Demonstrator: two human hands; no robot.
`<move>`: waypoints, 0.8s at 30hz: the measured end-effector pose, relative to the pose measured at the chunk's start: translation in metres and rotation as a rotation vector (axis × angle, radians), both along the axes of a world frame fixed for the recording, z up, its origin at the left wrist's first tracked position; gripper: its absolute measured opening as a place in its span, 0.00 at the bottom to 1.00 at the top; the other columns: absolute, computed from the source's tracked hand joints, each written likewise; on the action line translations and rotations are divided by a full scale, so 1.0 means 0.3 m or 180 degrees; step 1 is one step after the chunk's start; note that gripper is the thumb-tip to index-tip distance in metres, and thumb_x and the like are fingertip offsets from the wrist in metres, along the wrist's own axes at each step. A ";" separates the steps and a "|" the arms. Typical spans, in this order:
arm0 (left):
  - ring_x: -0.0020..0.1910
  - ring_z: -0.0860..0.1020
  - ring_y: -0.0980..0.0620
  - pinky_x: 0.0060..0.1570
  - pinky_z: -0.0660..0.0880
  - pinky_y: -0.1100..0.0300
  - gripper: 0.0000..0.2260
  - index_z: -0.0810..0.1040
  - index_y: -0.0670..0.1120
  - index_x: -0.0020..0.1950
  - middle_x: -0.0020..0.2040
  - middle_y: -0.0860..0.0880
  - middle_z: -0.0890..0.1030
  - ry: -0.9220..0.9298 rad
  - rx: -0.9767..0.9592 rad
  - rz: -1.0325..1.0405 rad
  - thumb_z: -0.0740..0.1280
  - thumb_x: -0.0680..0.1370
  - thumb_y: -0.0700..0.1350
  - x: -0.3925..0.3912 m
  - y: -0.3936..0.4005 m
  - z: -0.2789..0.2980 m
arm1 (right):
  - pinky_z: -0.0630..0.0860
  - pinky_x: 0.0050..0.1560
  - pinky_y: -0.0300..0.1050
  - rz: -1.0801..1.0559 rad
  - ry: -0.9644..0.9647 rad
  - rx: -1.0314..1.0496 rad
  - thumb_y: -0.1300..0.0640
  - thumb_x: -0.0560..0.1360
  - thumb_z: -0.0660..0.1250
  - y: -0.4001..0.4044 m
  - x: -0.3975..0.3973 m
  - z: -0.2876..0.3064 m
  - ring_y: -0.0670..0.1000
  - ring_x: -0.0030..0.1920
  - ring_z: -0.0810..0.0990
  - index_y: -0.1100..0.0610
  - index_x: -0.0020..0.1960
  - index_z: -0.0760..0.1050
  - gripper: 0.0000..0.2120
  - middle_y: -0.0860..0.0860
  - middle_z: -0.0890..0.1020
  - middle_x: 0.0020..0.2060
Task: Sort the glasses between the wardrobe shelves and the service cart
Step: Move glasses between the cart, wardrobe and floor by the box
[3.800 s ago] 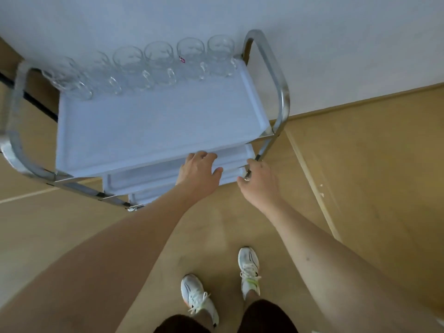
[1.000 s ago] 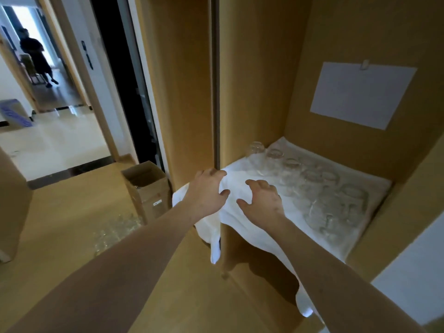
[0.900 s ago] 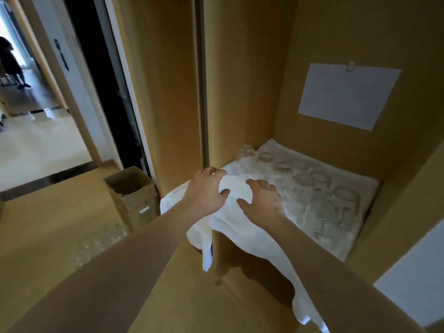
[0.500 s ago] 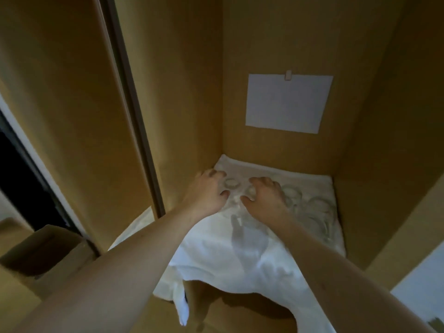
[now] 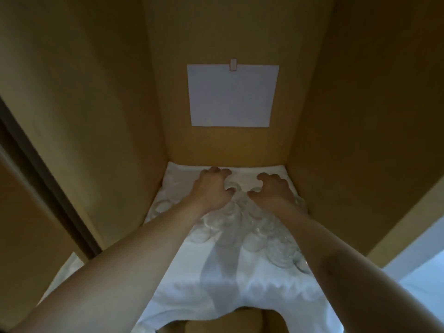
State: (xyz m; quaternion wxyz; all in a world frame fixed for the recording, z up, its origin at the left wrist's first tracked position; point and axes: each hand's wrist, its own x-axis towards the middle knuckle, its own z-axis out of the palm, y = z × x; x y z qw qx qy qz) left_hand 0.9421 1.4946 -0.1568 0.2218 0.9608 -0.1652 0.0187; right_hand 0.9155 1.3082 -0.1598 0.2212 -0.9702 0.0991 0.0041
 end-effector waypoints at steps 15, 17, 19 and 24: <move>0.65 0.75 0.48 0.49 0.74 0.61 0.34 0.69 0.54 0.76 0.71 0.47 0.71 0.1347 0.0995 -0.0710 0.74 0.72 0.39 0.274 -0.158 -0.066 | 0.78 0.61 0.49 0.0631 0.1407 -0.0586 0.50 0.71 0.77 -0.036 0.278 -0.135 0.56 0.61 0.79 0.57 0.70 0.72 0.31 0.56 0.78 0.64; 0.67 0.73 0.48 0.50 0.72 0.61 0.35 0.68 0.54 0.77 0.72 0.48 0.71 0.1379 0.1139 -0.0764 0.75 0.71 0.40 0.289 -0.167 -0.084 | 0.78 0.59 0.48 0.0655 0.1499 -0.0620 0.51 0.72 0.77 -0.033 0.303 -0.150 0.56 0.60 0.80 0.58 0.69 0.73 0.29 0.56 0.79 0.63; 0.66 0.74 0.47 0.50 0.72 0.61 0.35 0.69 0.55 0.76 0.70 0.47 0.71 0.1326 0.1181 -0.0741 0.76 0.71 0.41 0.299 -0.169 -0.102 | 0.78 0.55 0.47 0.0644 0.1523 -0.0603 0.52 0.71 0.78 -0.034 0.317 -0.164 0.56 0.58 0.81 0.58 0.66 0.75 0.27 0.55 0.80 0.60; 0.60 0.77 0.48 0.47 0.72 0.62 0.32 0.76 0.54 0.68 0.60 0.48 0.75 0.1085 0.0994 -0.0791 0.80 0.65 0.41 0.308 -0.159 -0.134 | 0.77 0.48 0.45 0.0579 0.1392 -0.0514 0.50 0.66 0.80 -0.040 0.321 -0.164 0.52 0.46 0.78 0.56 0.61 0.76 0.27 0.48 0.74 0.41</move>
